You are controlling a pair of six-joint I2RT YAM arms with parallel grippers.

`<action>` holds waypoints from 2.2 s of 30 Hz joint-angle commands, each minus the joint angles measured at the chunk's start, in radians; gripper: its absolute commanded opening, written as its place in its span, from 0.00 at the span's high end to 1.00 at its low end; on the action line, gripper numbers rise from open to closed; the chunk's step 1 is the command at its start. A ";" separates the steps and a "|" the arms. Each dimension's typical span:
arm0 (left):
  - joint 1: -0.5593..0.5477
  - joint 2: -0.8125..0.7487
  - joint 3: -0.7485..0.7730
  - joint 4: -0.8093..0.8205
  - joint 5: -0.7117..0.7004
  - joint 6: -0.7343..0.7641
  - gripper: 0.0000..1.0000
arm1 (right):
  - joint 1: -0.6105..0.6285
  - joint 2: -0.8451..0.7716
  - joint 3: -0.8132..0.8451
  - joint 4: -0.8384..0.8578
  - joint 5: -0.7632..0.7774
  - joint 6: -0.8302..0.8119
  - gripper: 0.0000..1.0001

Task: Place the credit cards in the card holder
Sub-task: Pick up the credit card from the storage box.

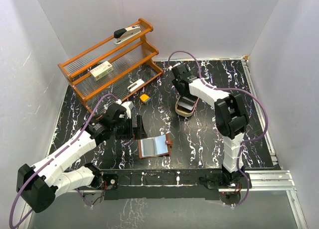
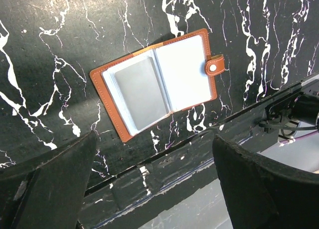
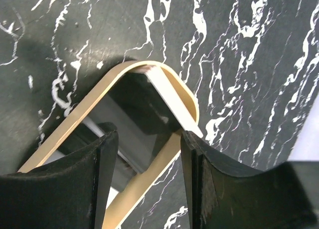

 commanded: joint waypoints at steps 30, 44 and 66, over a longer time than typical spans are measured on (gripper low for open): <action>0.004 -0.046 -0.008 -0.038 -0.078 0.060 0.01 | -0.083 0.101 0.116 0.087 0.117 -0.216 0.61; 0.004 -0.043 -0.013 -0.030 -0.073 0.060 0.01 | -0.082 0.084 0.136 0.086 0.117 -0.223 0.65; 0.004 -0.035 -0.027 -0.008 -0.059 0.062 0.01 | -0.082 0.032 0.127 0.034 0.094 -0.194 0.82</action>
